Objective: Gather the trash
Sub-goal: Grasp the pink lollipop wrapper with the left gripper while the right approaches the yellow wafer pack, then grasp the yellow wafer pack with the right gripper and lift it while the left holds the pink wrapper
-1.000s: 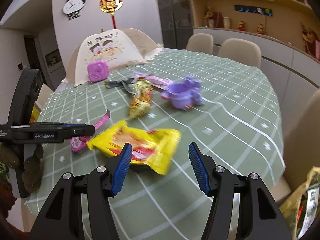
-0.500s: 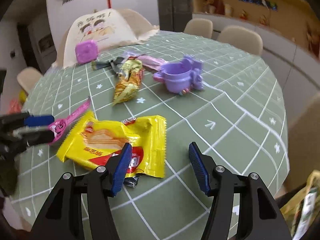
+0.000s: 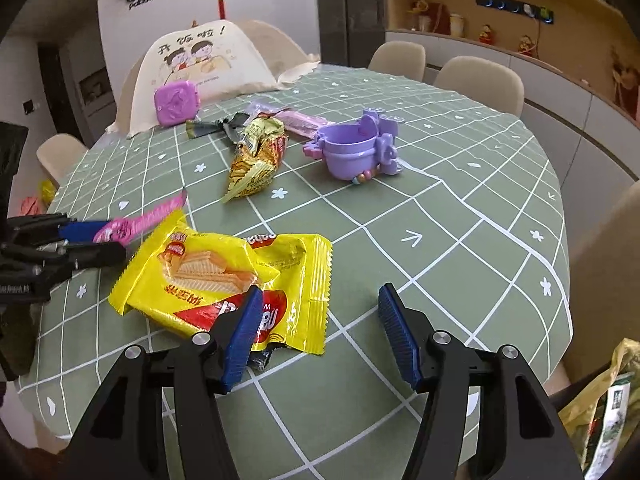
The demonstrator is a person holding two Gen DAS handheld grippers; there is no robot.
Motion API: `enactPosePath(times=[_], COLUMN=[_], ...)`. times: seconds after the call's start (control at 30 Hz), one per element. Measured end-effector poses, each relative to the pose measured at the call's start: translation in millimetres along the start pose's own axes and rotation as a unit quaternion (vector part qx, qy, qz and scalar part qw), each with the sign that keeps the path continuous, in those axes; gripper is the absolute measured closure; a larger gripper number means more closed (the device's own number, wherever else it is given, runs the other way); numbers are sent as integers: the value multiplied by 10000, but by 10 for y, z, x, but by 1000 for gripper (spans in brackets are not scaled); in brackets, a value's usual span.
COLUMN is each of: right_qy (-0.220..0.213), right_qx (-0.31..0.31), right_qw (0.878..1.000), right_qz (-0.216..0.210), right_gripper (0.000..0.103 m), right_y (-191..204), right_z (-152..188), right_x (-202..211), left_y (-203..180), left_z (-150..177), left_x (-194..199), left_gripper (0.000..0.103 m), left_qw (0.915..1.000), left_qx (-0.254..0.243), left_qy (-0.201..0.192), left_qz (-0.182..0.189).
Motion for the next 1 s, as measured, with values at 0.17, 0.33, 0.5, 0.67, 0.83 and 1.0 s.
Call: enactPosePath(times=[0.17, 0.33, 0.5, 0.67, 0.83, 1.0], right_qy=[-582, -859, -714, -717, -500, -286], right_qx=[278, 1211, 1970, 2475, 1588, 947], right_qw=[9978, 9887, 9776, 9657, 9858, 9942], right_qz=[-178, -199, -171, 316, -228, -420], right_gripper=[46, 47, 47, 47, 47, 46], right_y=[172, 412, 591, 721, 700, 578], right_z=[-63, -78, 32, 41, -194, -280], right_x=[341, 546, 485, 230, 90, -65], left_y=[113, 140, 194, 194, 230, 235], left_z=[-86, -78, -70, -74, -64, -60], left_x=[16, 58, 90, 90, 106, 112], left_gripper=[54, 54, 54, 54, 54, 54], left_qw=[9988, 9977, 9957, 9953, 9935, 9924], left_qx=[425, 569, 788, 813, 956, 1018], left_qy=[-258, -344, -431, -434, -474, -488], left_qz=[25, 128, 236, 281, 398, 485])
Point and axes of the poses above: each gripper's, at about its wrist camera, not at the fingertips, and x roughly against the way its jaws point, y to its left, z to its underside, the point moved 9 cm from there along -x, roughly the way its jaws point, and after that the axes turned 8 degrees about z, right-handed, at the moved point
